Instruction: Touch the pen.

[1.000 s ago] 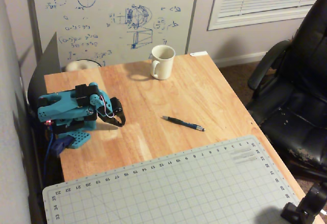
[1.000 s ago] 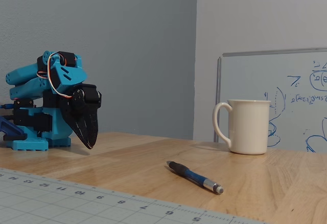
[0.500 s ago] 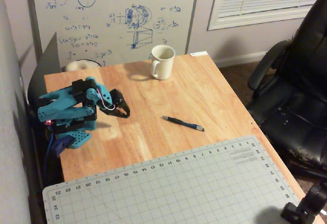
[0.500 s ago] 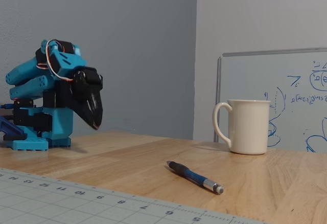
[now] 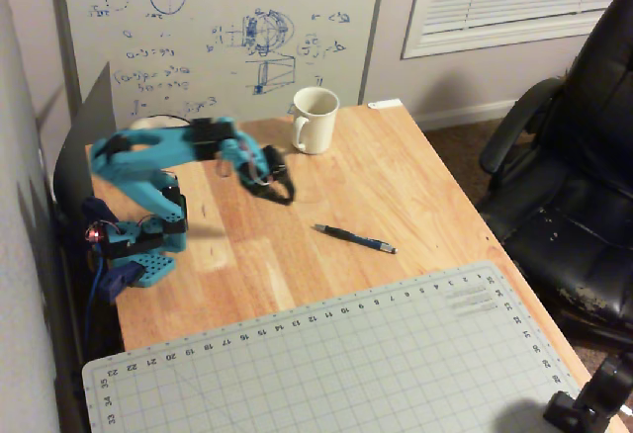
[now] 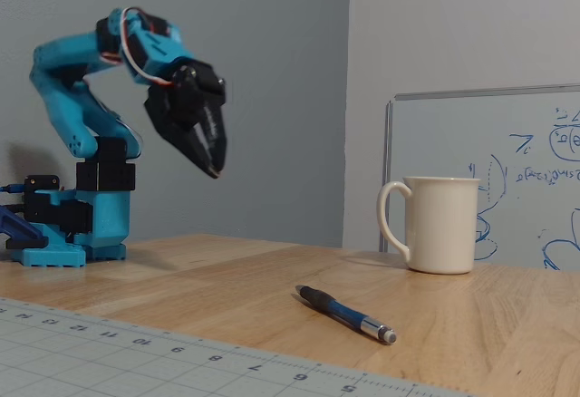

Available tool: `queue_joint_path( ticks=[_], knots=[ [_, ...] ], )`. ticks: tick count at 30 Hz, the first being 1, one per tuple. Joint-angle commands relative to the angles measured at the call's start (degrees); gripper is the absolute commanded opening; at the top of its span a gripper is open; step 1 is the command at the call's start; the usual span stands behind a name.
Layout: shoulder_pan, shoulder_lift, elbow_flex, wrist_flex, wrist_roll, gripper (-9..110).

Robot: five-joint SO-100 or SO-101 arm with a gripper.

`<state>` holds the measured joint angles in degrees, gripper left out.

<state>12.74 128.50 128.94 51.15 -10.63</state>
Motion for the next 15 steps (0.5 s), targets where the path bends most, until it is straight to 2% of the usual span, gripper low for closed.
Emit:
queue_joint_path(
  ticks=[1,15],
  knots=[
    [-0.44,-14.68,-19.69,-1.49,-0.53,1],
    [-0.35,-50.45,-50.71,-1.49,-0.53,1]
  ],
)
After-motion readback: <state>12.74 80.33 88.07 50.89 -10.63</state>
